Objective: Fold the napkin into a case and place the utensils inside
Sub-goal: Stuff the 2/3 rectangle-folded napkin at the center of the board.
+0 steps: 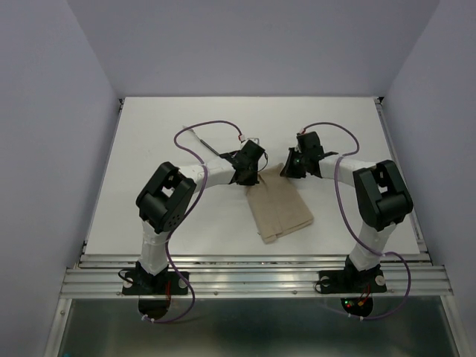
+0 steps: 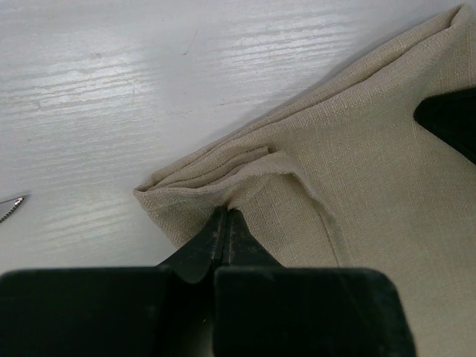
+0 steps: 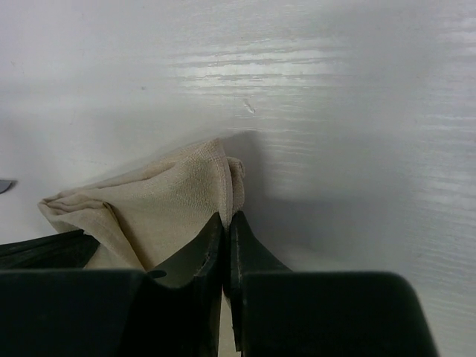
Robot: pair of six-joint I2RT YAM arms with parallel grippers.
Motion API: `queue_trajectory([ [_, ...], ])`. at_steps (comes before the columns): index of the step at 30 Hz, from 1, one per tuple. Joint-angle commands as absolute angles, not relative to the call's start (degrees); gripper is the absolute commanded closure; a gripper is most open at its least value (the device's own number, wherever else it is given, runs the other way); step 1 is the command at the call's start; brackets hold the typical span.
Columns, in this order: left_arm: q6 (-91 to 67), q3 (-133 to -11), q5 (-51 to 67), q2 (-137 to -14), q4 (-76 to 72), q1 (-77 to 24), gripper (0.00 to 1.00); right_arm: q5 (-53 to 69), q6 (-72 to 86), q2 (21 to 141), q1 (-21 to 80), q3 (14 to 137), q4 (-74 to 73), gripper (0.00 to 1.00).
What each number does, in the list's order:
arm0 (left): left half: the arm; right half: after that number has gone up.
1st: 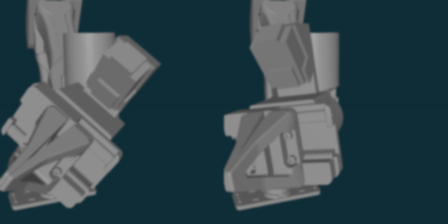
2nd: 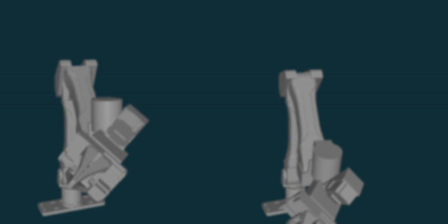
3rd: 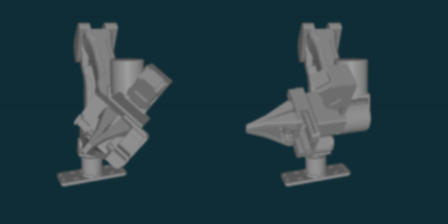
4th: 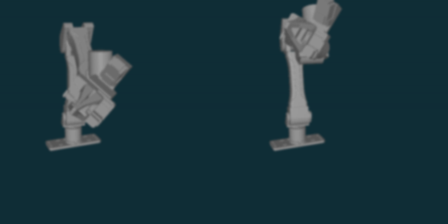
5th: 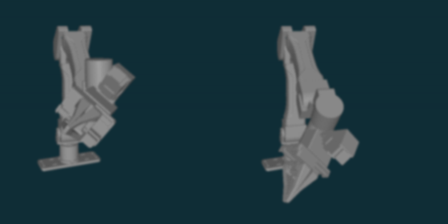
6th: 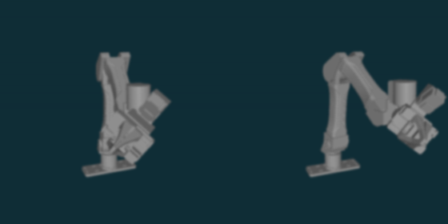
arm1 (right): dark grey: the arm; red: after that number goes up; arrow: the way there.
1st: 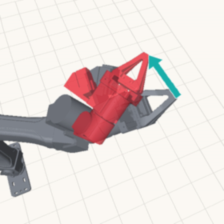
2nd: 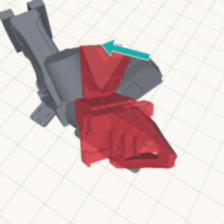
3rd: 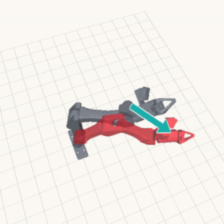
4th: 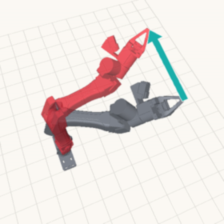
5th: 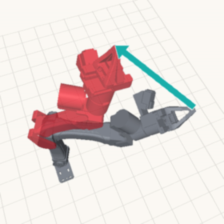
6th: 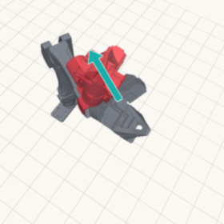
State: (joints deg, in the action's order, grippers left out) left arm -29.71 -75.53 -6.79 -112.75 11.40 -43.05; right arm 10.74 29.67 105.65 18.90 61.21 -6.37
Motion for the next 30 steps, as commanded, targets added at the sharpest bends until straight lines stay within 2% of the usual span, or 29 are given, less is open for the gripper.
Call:
queue_trajectory([
  [1, -31.6, -77.7, -6.4, -113.9, 12.9, -43.2, 1.0, 3.4, 33.4, 100.0, 20.7, 60.0, -4.3, 0.99],
  [9, -33.2, -78.2, -6.0, -114.6, 13.3, -43.2, 1.0, -5.4, 37.2, 97.5, 25.9, 60.9, -7.5, 0.99],
  [19, -33.8, -78.3, -6.2, -114.8, 13.4, -43.2, 1.0, -10.2, 41.0, 97.2, 32.1, 62.8, -10.5, 0.99],
  [28, -33.9, -77.9, -6.1, -114.7, 13.3, -43.2, 1.0, -15.8, 44.4, 95.5, 33.6, 62.2, -11.9, 0.99],
  [29, -33.9, -77.8, -6.0, -114.7, 13.3, -43.3, 1.0, -16.9, 44.4, 95.2, 33.6, 62.0, -11.9, 0.96],
  [30, -33.9, -77.7, -5.9, -114.6, 13.2, -43.2, 1.0, -18.3, 43.3, 95.1, 33.6, 62.1, -12.0, 0.86],
])
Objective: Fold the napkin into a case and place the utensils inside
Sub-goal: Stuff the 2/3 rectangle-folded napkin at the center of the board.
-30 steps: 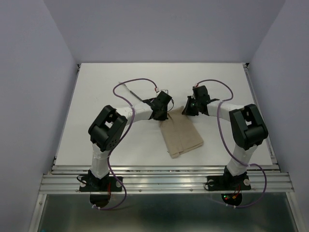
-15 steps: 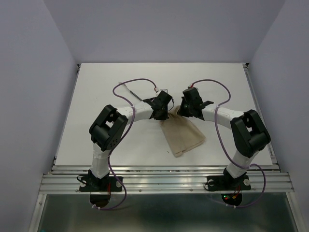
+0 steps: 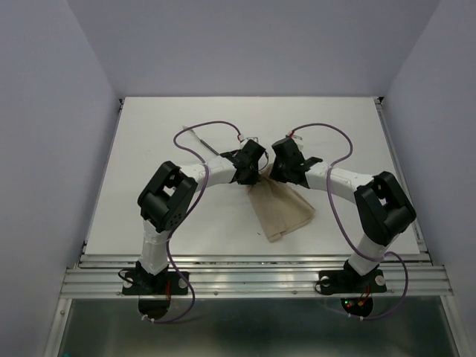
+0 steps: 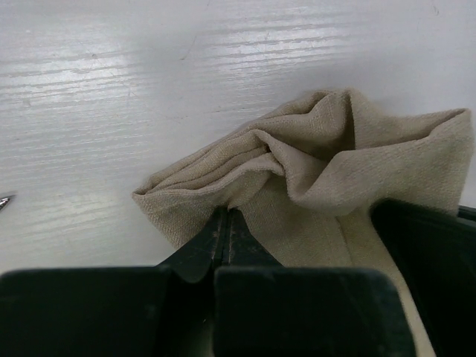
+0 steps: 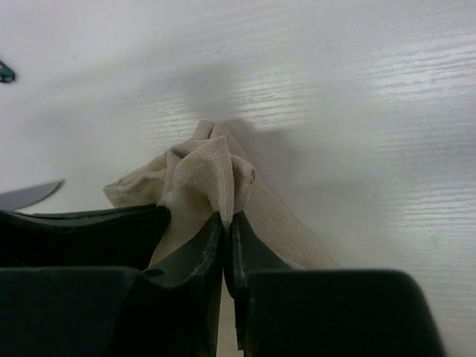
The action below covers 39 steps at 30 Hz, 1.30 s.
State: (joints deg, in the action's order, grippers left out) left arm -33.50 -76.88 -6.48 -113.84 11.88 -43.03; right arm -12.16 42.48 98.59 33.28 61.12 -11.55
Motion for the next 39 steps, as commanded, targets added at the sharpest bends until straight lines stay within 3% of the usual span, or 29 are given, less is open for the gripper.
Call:
queue_trajectory([
  [1, -33.9, -77.4, -5.8, -114.4, 13.1, -43.2, 1.0, -17.8, 42.8, 95.2, 32.1, 62.1, -12.3, 0.76],
  [3, -33.8, -77.3, -5.8, -114.3, 13.0, -43.2, 1.0, -15.7, 41.0, 95.3, 28.8, 62.1, -12.3, 0.61],
  [8, -33.7, -77.3, -6.1, -114.3, 13.3, -43.1, 1.0, -13.4, 36.4, 90.6, 25.1, 59.8, -14.0, 0.42],
  [17, -33.4, -76.9, -6.3, -113.9, 13.1, -42.7, 1.0, -6.4, 35.9, 76.8, 20.0, 43.6, -19.4, 0.29],
  [24, -33.2, -76.4, -6.4, -113.9, 13.0, -42.1, 1.0, -2.0, 38.2, 67.3, 19.4, 32.4, -21.4, 0.28],
  [31, -33.3, -76.2, -6.7, -113.6, 13.1, -42.0, 1.0, 2.2, 38.9, 67.2, 19.4, 29.3, -20.6, 0.34],
  [35, -33.6, -76.3, -6.5, -113.9, 12.9, -42.0, 1.0, 4.6, 39.5, 68.4, 19.4, 28.2, -17.4, 0.44],
  [38, -33.6, -76.5, -6.5, -114.0, 13.1, -42.0, 1.0, 4.4, 40.7, 68.6, 19.4, 27.4, -15.3, 0.65],
  [39, -33.6, -76.5, -6.7, -114.0, 13.3, -42.0, 1.0, 3.4, 41.0, 68.6, 19.4, 27.9, -15.3, 0.79],
])
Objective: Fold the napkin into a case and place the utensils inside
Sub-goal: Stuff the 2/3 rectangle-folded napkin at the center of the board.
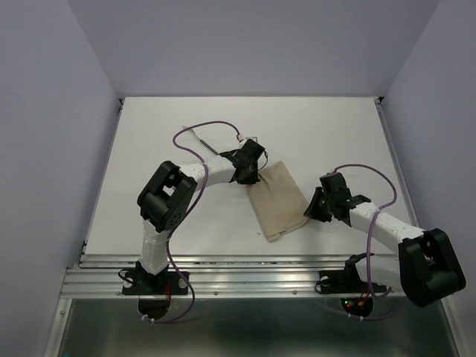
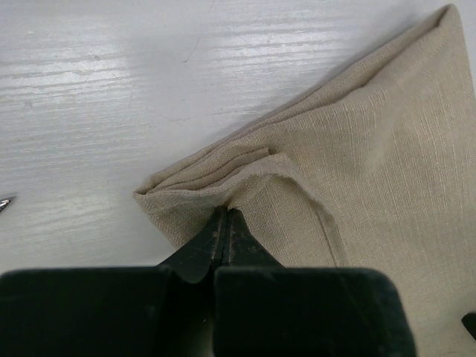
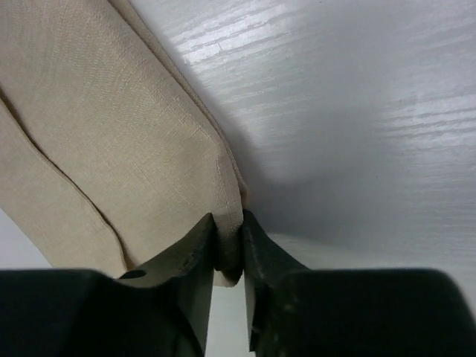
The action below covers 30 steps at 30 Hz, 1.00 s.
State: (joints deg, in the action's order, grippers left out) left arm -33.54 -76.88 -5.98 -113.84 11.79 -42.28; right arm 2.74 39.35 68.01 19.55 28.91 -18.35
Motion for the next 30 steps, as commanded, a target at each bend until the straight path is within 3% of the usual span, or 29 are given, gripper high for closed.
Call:
queue_trajectory([
  [1, -33.7, -76.5, -6.9, -114.0, 13.4, -42.0, 1.0, 2.9, 41.0, 68.3, 19.4, 28.0, -15.3, 0.85],
  [3, -33.7, -76.8, -7.0, -114.1, 13.6, -41.8, 1.0, 2.3, 40.9, 67.4, 19.4, 28.8, -15.3, 0.98],
  [4, -33.7, -77.0, -7.2, -114.4, 14.0, -41.9, 1.0, 2.4, 40.1, 66.5, 19.4, 29.7, -15.2, 0.99],
  [9, -33.9, -78.7, -7.5, -115.5, 14.5, -41.2, 1.0, 0.3, 38.2, 65.8, 19.4, 31.9, -17.3, 0.99],
  [12, -34.1, -79.6, -7.3, -116.1, 14.7, -41.0, 1.0, -2.8, 38.2, 67.6, 19.4, 33.0, -19.7, 0.89],
  [14, -34.4, -80.4, -7.3, -116.4, 15.1, -40.9, 1.0, -3.1, 38.1, 67.1, 19.4, 32.8, -19.8, 0.89],
  [18, -35.3, -81.2, -6.4, -116.6, 15.2, -40.4, 1.0, -3.8, 38.7, 66.1, 19.4, 31.6, -19.9, 0.99],
  [30, -39.6, -79.1, -1.2, -115.9, 11.6, -37.5, 1.0, -3.3, 40.6, 68.1, 19.4, 28.2, -18.9, 0.97],
])
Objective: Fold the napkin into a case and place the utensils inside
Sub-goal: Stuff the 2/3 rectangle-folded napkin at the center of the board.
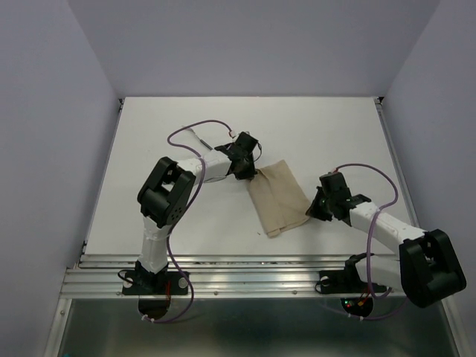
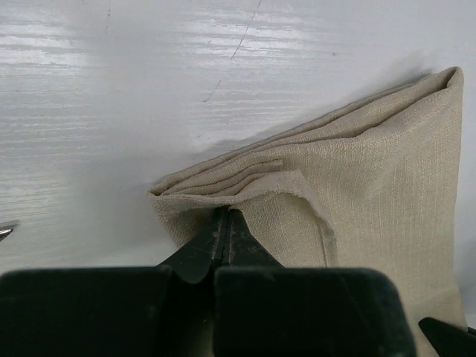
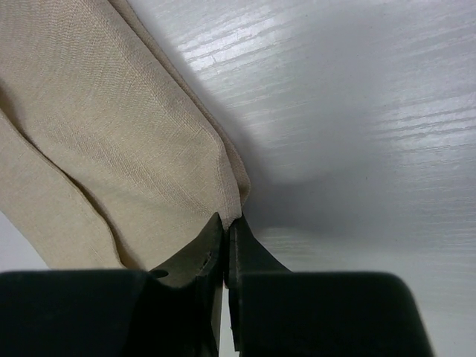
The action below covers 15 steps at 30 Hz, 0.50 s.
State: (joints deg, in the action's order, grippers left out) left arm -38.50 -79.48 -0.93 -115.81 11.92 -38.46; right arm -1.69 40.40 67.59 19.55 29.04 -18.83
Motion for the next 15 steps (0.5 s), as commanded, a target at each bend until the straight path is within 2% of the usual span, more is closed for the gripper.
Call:
queue_trajectory([
  [1, -39.8, -79.2, -1.1, -116.0, 11.7, -37.5, 1.0, -3.3, 40.5, 68.6, 19.4, 28.3, -19.0, 0.89],
  [2, -39.8, -79.2, -1.0, -116.0, 11.6, -37.5, 1.0, -3.4, 40.5, 68.6, 19.4, 28.5, -19.3, 0.77],
  [3, -39.8, -79.2, -1.0, -116.1, 11.6, -37.5, 1.0, -3.6, 40.3, 68.5, 19.4, 29.3, -19.8, 0.56],
  [4, -39.8, -79.2, -0.9, -116.1, 11.6, -37.5, 1.0, -4.0, 40.1, 67.9, 19.4, 29.7, -20.2, 0.47],
  [6, -39.7, -79.0, -1.0, -115.9, 11.5, -37.5, 1.0, -5.4, 39.6, 64.2, 19.4, 30.8, -21.9, 0.38],
  [10, -39.6, -78.6, -0.9, -115.8, 11.3, -37.5, 1.0, -4.6, 38.7, 57.8, 20.1, 35.1, -26.2, 0.37],
  [15, -39.6, -78.2, -1.0, -115.8, 11.3, -37.5, 1.0, 2.5, 39.4, 55.4, 23.8, 34.8, -25.3, 0.41],
])
